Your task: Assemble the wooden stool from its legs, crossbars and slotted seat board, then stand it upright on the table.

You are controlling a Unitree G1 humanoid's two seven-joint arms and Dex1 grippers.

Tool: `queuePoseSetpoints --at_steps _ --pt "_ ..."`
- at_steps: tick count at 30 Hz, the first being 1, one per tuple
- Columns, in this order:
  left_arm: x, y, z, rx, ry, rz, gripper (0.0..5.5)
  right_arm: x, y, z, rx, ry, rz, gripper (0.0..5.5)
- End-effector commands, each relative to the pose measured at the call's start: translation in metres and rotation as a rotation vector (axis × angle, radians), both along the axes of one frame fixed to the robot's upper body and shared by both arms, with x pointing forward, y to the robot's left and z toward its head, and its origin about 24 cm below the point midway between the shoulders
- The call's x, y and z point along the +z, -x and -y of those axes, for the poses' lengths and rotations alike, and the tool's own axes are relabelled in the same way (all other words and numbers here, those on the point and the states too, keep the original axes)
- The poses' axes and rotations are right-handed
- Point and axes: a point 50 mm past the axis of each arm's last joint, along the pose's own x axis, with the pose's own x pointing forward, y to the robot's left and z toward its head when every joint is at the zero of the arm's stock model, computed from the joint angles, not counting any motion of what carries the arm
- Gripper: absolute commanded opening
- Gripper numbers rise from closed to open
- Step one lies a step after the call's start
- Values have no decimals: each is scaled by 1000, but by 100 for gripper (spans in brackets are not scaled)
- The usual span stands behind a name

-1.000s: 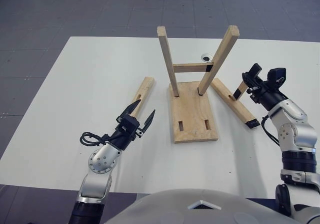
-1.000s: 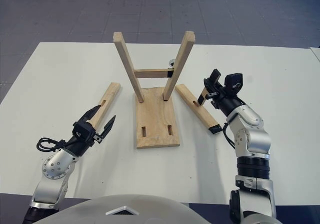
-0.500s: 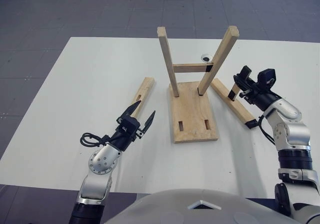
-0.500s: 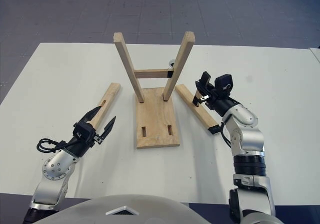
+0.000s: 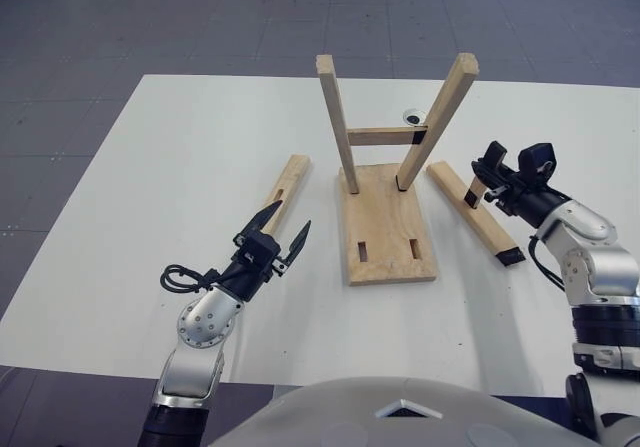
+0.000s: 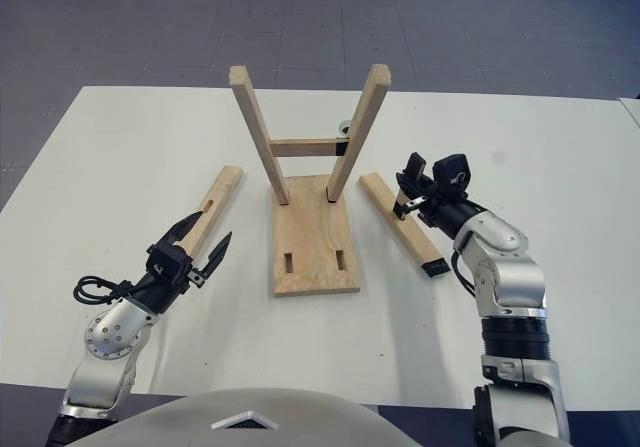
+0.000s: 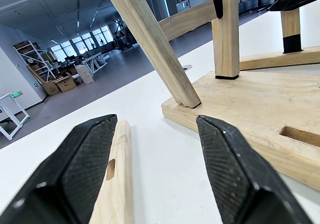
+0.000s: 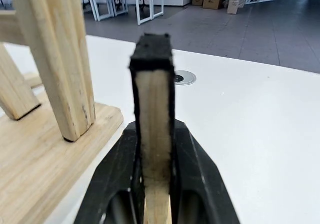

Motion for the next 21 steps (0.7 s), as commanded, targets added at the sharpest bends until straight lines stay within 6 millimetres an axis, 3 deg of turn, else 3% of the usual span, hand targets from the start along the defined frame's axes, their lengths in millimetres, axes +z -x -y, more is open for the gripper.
queuePoseSetpoints --at_steps 1,5,8,14,18,21 --pt "1 -1 1 7 -6 6 296 -53 33 16 -75 144 -265 41" --pt "1 -1 3 6 0 11 296 -89 50 24 -230 20 -298 41" --pt "2 -2 1 10 -1 12 296 -98 57 30 -325 -65 -189 41" --pt "3 -4 1 0 -4 16 296 -118 73 23 -368 -15 -65 41" --pt "3 -4 1 -3 -4 12 296 -116 74 16 -390 -16 5 41" --pt "3 -3 2 -4 -2 12 296 -102 65 7 -390 -42 72 41"
